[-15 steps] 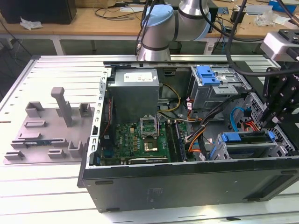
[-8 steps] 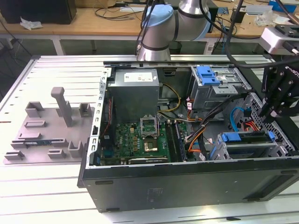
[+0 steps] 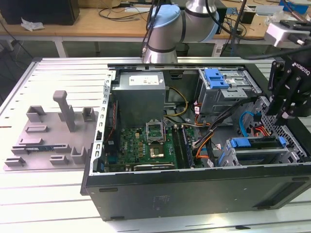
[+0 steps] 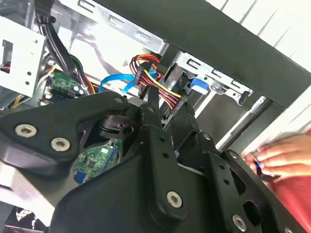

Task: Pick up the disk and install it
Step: 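Insert the second disk wire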

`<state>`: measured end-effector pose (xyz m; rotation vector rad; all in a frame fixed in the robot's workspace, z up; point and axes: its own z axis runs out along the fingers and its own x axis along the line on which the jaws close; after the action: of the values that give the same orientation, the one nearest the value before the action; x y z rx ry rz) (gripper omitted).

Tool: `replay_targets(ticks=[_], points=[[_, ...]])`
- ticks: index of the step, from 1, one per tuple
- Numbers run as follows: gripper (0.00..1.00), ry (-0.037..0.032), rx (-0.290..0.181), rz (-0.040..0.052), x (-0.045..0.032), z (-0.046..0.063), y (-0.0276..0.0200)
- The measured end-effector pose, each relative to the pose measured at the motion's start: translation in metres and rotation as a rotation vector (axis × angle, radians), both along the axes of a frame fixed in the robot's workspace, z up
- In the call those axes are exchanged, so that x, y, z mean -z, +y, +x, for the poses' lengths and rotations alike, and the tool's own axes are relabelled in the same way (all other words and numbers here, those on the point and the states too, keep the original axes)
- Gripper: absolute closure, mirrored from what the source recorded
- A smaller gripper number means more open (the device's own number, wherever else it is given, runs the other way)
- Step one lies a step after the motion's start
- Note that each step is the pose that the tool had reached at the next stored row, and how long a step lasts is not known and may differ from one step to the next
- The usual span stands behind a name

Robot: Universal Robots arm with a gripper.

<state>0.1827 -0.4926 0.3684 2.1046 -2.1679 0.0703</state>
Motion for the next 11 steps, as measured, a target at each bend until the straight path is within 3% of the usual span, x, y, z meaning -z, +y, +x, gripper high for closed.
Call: replay_targets(ticks=[2,5,6,8,11], points=[[0.62,0.0119,0.000,-0.0573,-0.0006,0.000,0.0083],[0.62,0.0160,0.000,-0.1166,-0.0014,0.000,0.0210],[0.62,0.0169,0.000,-0.1296,-0.0014,0.000,0.0243],[0.62,0.0187,0.001,-0.1659,-0.0015,0.000,0.0325],[0.62,0.0199,0.000,-0.2000,-0.0015,-0.001,0.0381]])
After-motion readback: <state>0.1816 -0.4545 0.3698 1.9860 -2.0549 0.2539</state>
